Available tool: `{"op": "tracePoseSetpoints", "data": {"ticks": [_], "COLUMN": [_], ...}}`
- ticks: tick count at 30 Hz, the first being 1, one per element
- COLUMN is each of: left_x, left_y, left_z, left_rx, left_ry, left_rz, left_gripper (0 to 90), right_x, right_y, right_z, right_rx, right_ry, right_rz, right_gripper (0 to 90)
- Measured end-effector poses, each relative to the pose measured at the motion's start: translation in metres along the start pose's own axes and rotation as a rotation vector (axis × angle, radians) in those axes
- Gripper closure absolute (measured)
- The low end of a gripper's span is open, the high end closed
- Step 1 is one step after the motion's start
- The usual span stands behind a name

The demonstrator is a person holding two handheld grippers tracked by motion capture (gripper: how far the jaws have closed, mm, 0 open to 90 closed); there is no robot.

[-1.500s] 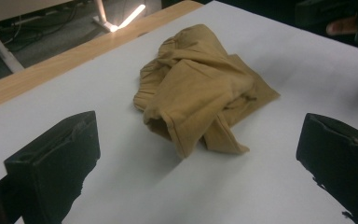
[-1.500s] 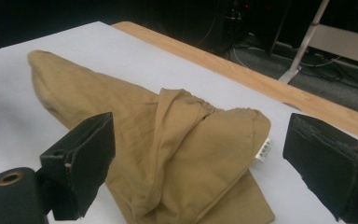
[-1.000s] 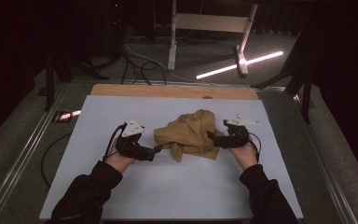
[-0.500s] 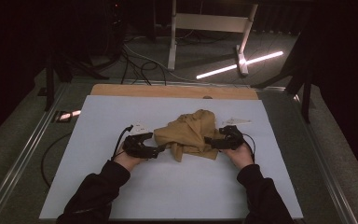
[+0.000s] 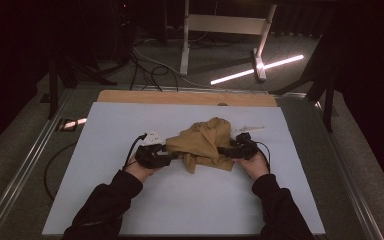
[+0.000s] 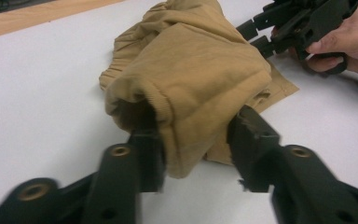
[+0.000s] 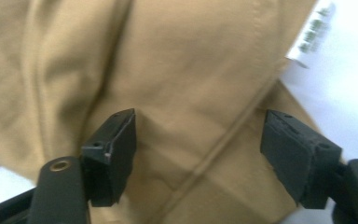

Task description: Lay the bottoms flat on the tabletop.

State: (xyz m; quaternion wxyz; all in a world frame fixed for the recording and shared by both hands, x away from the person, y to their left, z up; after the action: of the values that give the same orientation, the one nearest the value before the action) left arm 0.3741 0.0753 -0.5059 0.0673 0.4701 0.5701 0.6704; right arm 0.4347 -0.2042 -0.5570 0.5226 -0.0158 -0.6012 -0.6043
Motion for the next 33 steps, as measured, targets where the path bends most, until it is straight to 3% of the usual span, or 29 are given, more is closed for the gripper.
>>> {"op": "tracePoseSetpoints", "data": {"ticks": [1,3,5,6,7,9,11,12,15,17,27,33], "left_x": [0.001,0.002,0.003,0.003,0.003,0.003,0.003,0.003,0.006,0.006,0.024,0.041], "left_y": [0.0,0.001,0.001,0.002,0.002,0.002,0.001,0.001,0.003,0.003,0.015,0.023], "left_z": [0.001,0.001,0.002,0.002,0.002,0.003,0.003,0.004,0.005,0.005,0.023,0.041], "left_rx": [-0.004,0.001,-0.003,-0.003,-0.003,-0.002,-0.003,-0.003,-0.004,-0.004,-0.063,-0.048], "left_ry": [0.002,0.005,0.006,0.007,0.007,0.008,0.007,0.011,0.018,0.018,0.071,0.115], "left_rz": [-0.003,-0.007,-0.007,-0.01,-0.01,-0.006,-0.003,-0.003,-0.01,-0.01,0.011,-0.001], "left_gripper": [66.8,72.6,78.8,81.3,83.1,85.1,85.9,86.4,87.5,87.7,88.2,88.3], "right_x": [-0.001,-0.001,0.0,0.0,0.0,0.004,0.006,0.008,0.011,0.012,0.032,0.05], "right_y": [0.0,0.001,0.001,0.001,0.001,0.0,0.0,0.0,0.002,0.003,0.021,0.035], "right_z": [0.003,0.004,0.004,0.005,0.005,0.004,0.004,0.005,0.006,0.007,0.005,-0.005], "right_rx": [0.016,0.017,0.021,0.017,0.017,0.012,0.02,0.025,0.069,0.066,0.135,0.116], "right_ry": [0.014,0.019,0.001,0.01,0.01,0.015,0.02,0.031,0.004,-0.004,-0.058,-0.099], "right_rz": [-0.002,0.005,-0.002,-0.005,-0.005,-0.002,-0.012,-0.022,-0.022,-0.024,-0.025,-0.077], "right_gripper": [36.2,43.2,54.2,62.8,62.8,79.4,86.4,87.5,88.6,88.6,88.9,88.9]}}
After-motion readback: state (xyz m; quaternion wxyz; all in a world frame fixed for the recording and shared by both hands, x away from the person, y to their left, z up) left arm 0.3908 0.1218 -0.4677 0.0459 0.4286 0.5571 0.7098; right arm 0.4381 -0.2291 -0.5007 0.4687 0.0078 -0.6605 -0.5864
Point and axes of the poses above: each handheld gripper's, and its own axes: x roughly backward along the jaws, y roughly out of its top, z roughly to its left, the point moved 5 cm from there along -x, roughly forward along the jaws, and after that the axes turned 5 degrees about y, right-handed, at the moved point
